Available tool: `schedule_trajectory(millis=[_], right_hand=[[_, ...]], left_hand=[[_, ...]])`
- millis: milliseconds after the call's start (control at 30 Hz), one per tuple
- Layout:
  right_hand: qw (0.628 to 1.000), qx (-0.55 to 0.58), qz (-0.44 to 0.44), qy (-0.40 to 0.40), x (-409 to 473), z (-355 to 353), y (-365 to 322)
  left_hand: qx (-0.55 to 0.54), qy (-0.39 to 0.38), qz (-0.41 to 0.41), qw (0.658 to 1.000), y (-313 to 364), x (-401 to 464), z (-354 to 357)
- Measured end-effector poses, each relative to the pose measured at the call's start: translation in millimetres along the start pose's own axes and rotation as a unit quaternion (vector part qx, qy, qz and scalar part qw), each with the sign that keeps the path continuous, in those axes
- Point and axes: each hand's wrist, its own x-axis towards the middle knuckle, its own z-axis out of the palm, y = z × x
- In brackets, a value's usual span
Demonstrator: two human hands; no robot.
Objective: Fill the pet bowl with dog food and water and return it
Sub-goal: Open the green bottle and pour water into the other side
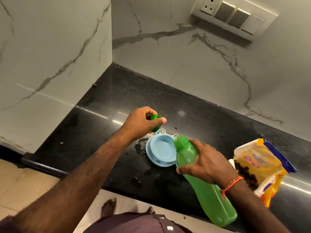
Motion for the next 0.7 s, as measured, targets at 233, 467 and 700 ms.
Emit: schedule_trajectory(millis=[233, 467, 700], right_hand=[[0.998, -0.044, 0.015, -0.037, -3.4, -4.8, 0.8], [0.996, -0.06, 0.03, -0.053, -7.8, -4.0, -0.7], [0.994, -0.082, 0.031, -0.066, -11.5, -7.2, -2.9]], left_hand=[[0.007, -0.007, -0.006, 1.0, -6.8, 4.2, 6.3], [0.019, -0.011, -0.012, 1.0, -9.8, 7.7, 12.4], [0.032, -0.008, -0.013, 0.999, -10.2, 6.0, 13.1]])
